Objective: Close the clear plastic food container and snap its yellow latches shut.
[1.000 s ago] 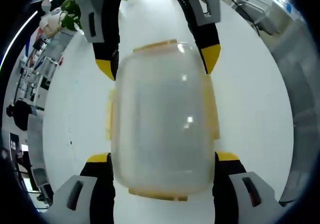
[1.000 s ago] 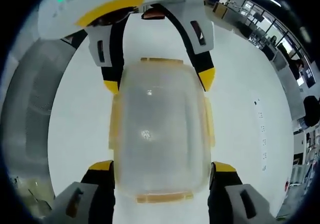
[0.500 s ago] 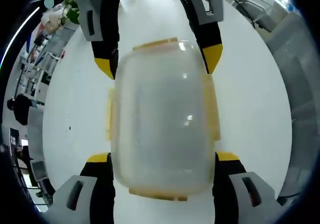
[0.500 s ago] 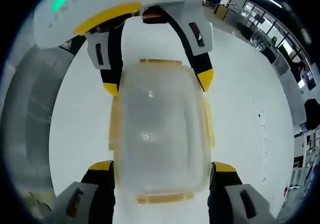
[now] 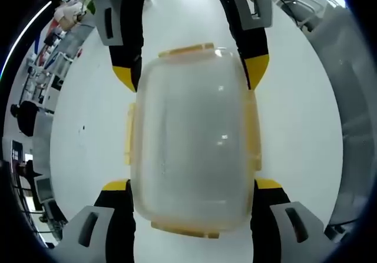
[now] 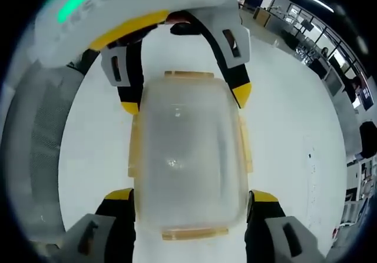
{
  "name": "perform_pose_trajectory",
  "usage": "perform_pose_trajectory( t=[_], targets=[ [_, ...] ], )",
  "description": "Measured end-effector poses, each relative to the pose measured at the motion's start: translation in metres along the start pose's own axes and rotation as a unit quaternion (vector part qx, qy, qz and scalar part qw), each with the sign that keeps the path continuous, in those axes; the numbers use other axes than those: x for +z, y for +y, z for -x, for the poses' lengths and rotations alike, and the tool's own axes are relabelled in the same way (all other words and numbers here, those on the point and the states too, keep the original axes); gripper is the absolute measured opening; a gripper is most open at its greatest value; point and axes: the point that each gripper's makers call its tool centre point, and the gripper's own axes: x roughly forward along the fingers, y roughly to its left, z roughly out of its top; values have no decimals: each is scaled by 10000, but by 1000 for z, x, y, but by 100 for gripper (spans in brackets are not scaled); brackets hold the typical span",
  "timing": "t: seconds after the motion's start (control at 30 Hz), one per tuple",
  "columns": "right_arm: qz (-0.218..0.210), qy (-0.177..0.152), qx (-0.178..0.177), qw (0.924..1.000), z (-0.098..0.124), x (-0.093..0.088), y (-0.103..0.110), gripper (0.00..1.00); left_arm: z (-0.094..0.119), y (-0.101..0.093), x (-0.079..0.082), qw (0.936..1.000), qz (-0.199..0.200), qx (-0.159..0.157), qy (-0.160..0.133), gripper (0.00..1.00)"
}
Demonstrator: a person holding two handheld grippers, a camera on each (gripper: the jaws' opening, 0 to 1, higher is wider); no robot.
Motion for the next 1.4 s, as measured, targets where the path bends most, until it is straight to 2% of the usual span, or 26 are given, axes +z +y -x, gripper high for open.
perform_pose_trajectory(
  t=[0.23,0.47,0.87,1.1,1.33,1.4],
  targets=[
    [7,-17,-16,10000,-5,15,-3,76,3,5,-15,10000,66,11,6,79],
    [26,13,-18,10000,-9,22,-11,76,3,12,-22,9999,96,10,-62,80],
    [72,40,-11,10000,-10,22,-27,76,0,26,-22,9998,148,52,-78,80],
    [69,17,-79,9999,-10,22,-27,77,-1,28,-22,9998,134,50,-115,80],
    [273,62,-146,9995,-11,19,-26,79,0,27,-21,9998,142,62,-92,80],
    [227,-72,-151,9996,-6,22,-27,80,2,28,-20,9997,188,43,-157,80]
  ],
)
